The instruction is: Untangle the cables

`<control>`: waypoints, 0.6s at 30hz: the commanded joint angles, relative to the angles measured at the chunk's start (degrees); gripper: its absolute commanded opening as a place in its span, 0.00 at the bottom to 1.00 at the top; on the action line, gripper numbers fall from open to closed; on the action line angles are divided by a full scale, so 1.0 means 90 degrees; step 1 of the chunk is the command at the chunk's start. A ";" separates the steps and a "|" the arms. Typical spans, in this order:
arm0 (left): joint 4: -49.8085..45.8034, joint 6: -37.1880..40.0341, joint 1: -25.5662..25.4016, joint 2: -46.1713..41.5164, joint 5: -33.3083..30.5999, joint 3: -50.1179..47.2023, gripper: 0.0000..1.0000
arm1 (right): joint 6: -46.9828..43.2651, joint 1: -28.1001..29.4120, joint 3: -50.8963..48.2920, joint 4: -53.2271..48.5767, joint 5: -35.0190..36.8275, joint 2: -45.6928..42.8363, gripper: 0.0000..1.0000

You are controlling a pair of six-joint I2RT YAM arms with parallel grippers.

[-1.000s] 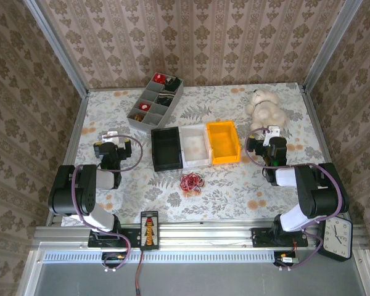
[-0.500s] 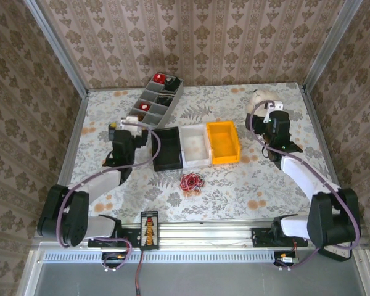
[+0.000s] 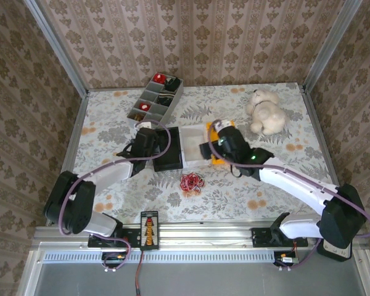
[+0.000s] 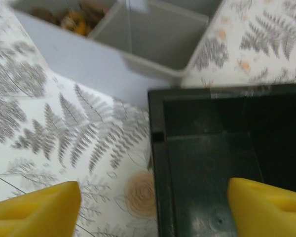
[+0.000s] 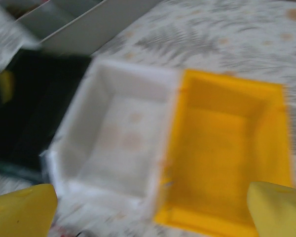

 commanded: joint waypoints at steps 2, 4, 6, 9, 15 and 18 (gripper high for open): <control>-0.0258 -0.0431 0.0098 0.0523 0.0482 0.0373 0.68 | -0.0143 0.0419 0.0118 -0.0528 0.0002 0.0300 1.00; -0.0376 -0.0524 0.0125 0.0695 0.0413 0.0492 0.58 | -0.0094 0.0429 0.0128 -0.0519 -0.0072 0.0361 1.00; -0.0293 -0.0575 0.0137 0.0799 0.0385 0.0537 0.47 | -0.0156 0.0430 0.0136 -0.0536 -0.0154 0.0424 1.00; -0.0087 -0.0672 0.0157 0.0957 0.0424 0.0604 0.32 | -0.0262 0.0427 0.0139 -0.0576 -0.0267 0.0515 1.00; -0.0422 -0.0875 0.0205 0.1672 0.0448 0.1351 0.09 | -0.0542 0.0430 0.0257 -0.0785 -0.1109 0.0940 1.00; -0.0552 -0.0860 0.0241 0.1990 0.0370 0.1730 0.00 | -0.0612 0.0426 0.0301 -0.0862 -0.1535 0.1072 0.98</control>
